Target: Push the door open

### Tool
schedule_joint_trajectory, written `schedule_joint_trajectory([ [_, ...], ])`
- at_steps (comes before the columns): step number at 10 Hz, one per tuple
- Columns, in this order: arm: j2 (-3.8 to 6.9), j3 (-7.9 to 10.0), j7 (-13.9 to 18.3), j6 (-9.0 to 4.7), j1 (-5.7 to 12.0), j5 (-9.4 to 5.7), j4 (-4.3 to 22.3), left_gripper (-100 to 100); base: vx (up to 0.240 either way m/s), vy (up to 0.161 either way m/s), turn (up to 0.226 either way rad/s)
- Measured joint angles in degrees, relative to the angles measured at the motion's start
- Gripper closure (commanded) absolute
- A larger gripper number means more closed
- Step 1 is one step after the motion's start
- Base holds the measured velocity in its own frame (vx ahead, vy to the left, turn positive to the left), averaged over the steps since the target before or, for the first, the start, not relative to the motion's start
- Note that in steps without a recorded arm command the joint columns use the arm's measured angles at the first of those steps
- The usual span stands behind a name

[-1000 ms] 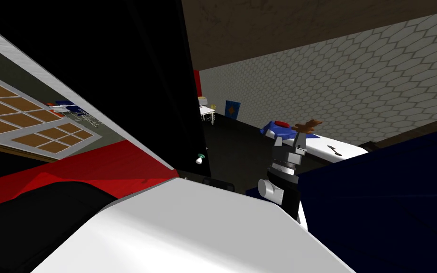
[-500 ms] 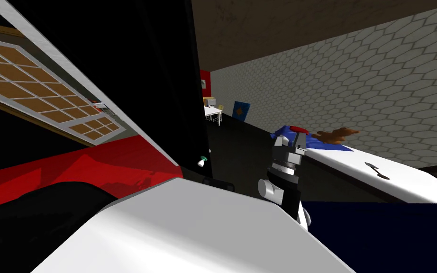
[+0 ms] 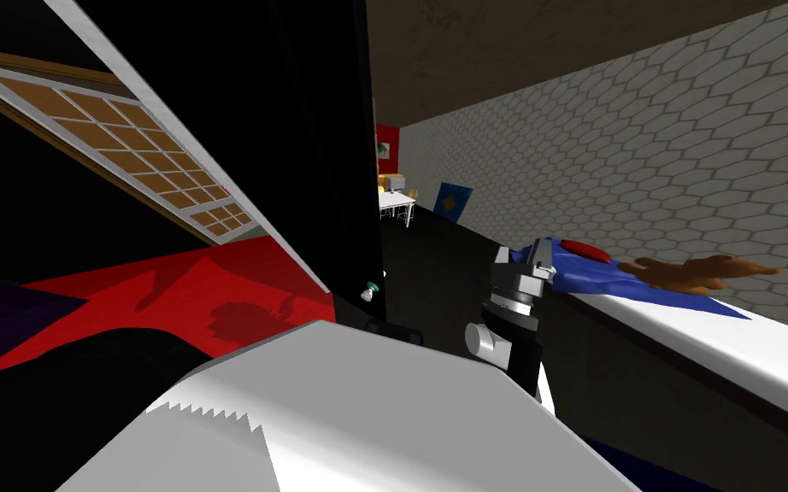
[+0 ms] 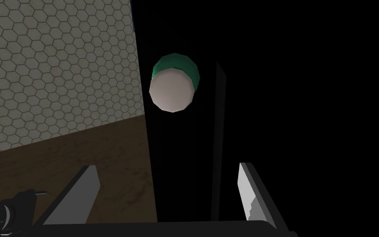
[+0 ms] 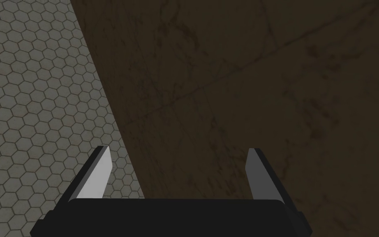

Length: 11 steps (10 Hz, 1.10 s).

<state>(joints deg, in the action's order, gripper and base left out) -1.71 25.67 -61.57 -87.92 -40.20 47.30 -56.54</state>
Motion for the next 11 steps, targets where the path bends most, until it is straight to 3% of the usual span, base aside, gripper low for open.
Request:
schedule_joint_trajectory([
  [4, 3.12, 0.14, 1.05, 1.45, 0.64, -0.66, -0.8, -100, 0.186, -0.085, -0.033],
  [7, 3.24, 0.2, 1.88, 2.77, 1.23, -1.2, -1.41, -100, 0.187, -0.078, -0.031],
  [9, 2.19, 0.25, 2.43, 3.55, 1.46, -1.53, -1.93, -100, 0.116, -0.064, -0.009],
  [10, 2.1, 0.24, 2.52, 3.64, 1.48, -1.55, -1.99, 100, -0.009, 0.005, 0.0],
  [11, 2.15, 0.24, 2.47, 3.59, 1.49, -1.54, -1.95, 100, -0.029, 0.016, -0.004],
])
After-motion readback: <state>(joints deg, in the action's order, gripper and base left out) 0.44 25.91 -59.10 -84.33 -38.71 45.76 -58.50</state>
